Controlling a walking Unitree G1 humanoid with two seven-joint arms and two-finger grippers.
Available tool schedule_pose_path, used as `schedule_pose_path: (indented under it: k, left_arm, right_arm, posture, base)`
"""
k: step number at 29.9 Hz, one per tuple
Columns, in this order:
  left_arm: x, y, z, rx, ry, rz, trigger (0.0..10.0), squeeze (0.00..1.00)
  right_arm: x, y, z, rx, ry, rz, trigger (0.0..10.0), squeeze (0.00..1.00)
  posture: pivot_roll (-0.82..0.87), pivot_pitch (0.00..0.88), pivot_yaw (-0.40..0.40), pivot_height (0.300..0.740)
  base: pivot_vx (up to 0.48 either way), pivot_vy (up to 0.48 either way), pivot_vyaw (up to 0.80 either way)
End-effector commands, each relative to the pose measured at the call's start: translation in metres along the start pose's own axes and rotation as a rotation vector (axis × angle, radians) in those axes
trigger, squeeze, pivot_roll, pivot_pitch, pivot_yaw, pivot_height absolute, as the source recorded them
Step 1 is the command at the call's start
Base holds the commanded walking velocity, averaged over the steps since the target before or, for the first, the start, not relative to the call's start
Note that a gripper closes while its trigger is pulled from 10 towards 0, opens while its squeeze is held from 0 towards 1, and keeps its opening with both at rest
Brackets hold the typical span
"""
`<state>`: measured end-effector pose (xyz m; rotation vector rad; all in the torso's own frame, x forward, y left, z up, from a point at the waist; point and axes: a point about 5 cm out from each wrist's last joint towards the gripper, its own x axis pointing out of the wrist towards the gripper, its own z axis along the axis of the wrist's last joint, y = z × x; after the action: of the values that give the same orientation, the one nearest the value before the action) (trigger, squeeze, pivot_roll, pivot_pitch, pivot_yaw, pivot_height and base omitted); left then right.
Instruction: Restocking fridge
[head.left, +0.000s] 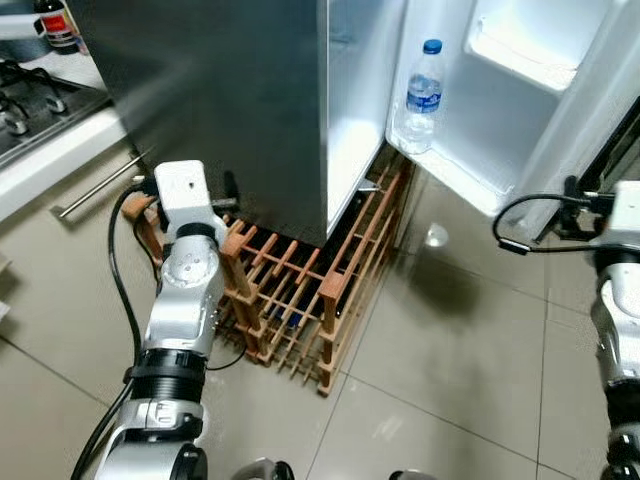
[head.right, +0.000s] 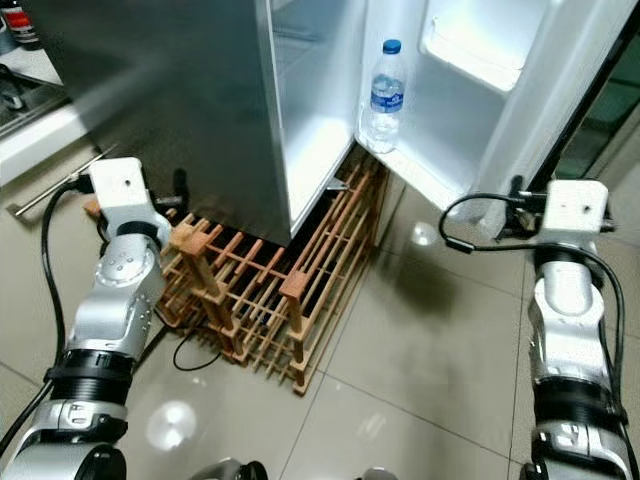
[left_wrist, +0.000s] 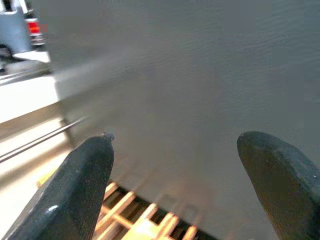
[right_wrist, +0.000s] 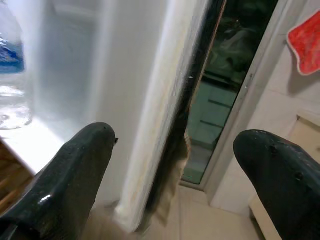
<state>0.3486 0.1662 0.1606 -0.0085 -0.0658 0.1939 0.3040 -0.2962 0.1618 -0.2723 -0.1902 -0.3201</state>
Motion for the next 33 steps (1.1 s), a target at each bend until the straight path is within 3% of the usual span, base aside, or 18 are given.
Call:
schedule_pose_path:
  k: [1, 6, 10, 15, 24, 31, 33]
  left_arm:
    - [0.0, -0.002, -0.001, -0.006, 0.002, -0.013, 10.0, 0.0]
    - [-0.001, -0.004, -0.001, -0.032, -0.01, -0.047, 10.0, 0.0]
    - [-0.004, -0.006, -0.004, -0.065, 0.0, -0.121, 10.0, 0.0]
    - [-0.009, -0.007, 0.002, -0.098, -0.038, -0.157, 10.0, 0.0]
    - [-0.015, 0.0, 0.008, -0.094, -0.08, -0.116, 10.0, 0.0]
    - [-0.013, 0.003, 0.007, -0.084, -0.059, -0.082, 10.0, 0.0]
    - [-0.014, 0.001, 0.011, -0.079, -0.091, -0.131, 10.0, 0.0]
  right_arm:
    - [-0.003, 0.015, 0.008, 0.061, -0.02, 0.028, 10.0, 0.16]
    - [-0.021, 0.072, 0.011, 0.195, -0.015, 0.167, 10.0, 0.16]
    - [-0.029, 0.108, 0.011, 0.247, 0.011, 0.266, 10.0, 0.21]
    - [-0.027, 0.139, 0.021, 0.303, 0.016, 0.353, 10.0, 0.24]
    - [-0.019, 0.148, 0.026, 0.327, 0.017, 0.395, 10.0, 0.3]
    - [-0.016, 0.147, 0.029, 0.345, -0.007, 0.369, 10.0, 0.36]
    - [-0.014, 0.145, 0.031, 0.348, -0.017, 0.348, 10.0, 0.38]
  posture:
    - [-0.19, 0.053, 0.08, 0.74]
    - [-0.17, 0.046, 0.072, 0.74]
    - [-0.14, 0.033, 0.062, 0.74]
    - [-0.11, 0.006, 0.043, 0.74]
    - [-0.07, 0.004, 0.024, 0.74]
    - [-0.07, 0.0, 0.03, 0.74]
    - [-0.07, 0.002, 0.032, 0.74]
  base:
    - [0.0, 0.0, 0.0]
    - [0.0, 0.0, 0.0]
    - [0.0, 0.0, 0.72]
    - [0.0, 0.0, 0.68]
    - [0.0, 0.372, 0.68]
    - [0.0, 0.0, 0.67]
    - [0.259, -0.341, 0.66]
